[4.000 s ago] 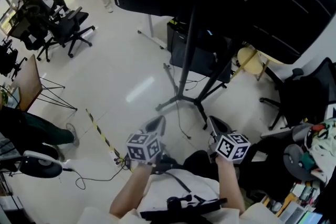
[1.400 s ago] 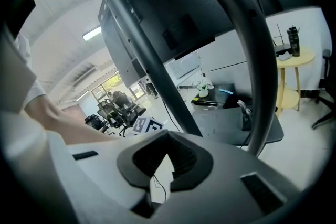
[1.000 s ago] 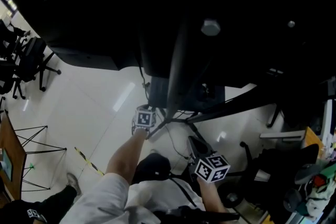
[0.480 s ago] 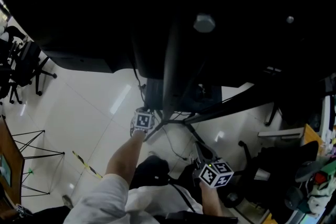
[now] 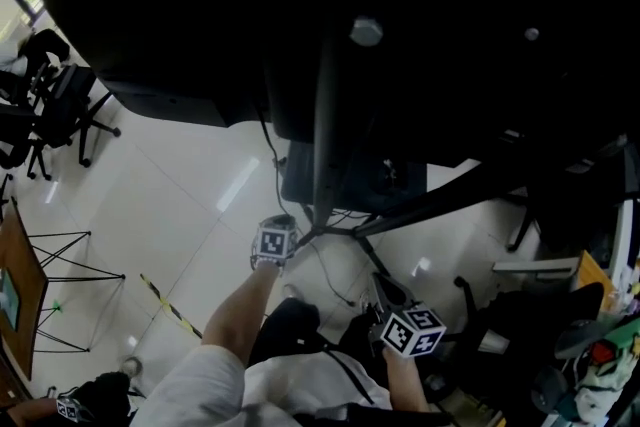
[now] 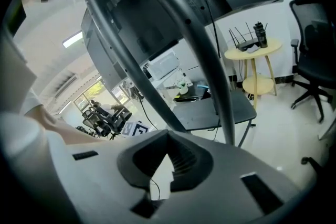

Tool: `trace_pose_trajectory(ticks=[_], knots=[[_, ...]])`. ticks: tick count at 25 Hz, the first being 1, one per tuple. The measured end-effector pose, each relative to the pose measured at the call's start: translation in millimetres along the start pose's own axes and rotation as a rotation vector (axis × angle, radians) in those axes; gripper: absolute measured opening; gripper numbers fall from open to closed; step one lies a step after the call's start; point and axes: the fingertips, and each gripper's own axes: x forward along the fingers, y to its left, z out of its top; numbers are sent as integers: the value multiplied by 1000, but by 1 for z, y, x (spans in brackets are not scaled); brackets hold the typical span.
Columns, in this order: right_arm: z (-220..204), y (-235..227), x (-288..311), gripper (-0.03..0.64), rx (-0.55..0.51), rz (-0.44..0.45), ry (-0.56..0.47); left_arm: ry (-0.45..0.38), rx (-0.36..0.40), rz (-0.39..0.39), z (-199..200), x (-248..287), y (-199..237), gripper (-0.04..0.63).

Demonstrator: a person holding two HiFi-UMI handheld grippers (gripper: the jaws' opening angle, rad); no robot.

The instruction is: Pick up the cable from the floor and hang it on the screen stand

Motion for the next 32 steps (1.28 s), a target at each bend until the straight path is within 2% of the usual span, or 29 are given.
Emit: trace_pose_trajectory(ticks=[4,13,17,21,32], knots=[[0,7,-5,9,-50,68,52,-46,-35,-23,-27,-42,-28,26],[-10,2,-28,10,-179,251,131,-211,-59,-61,-41,-148,-117,25],[-14,-12,-39,11,-199,279,153,-290,-52,-55,-37,-195,-154,25],[-11,-16,-48,11,-207,306,154,-357,-52,-84,-29,-237,-193,23],[-16,-28,-64,11,-225,335,180,-453,-23,-264,2,-313,-266,23]])
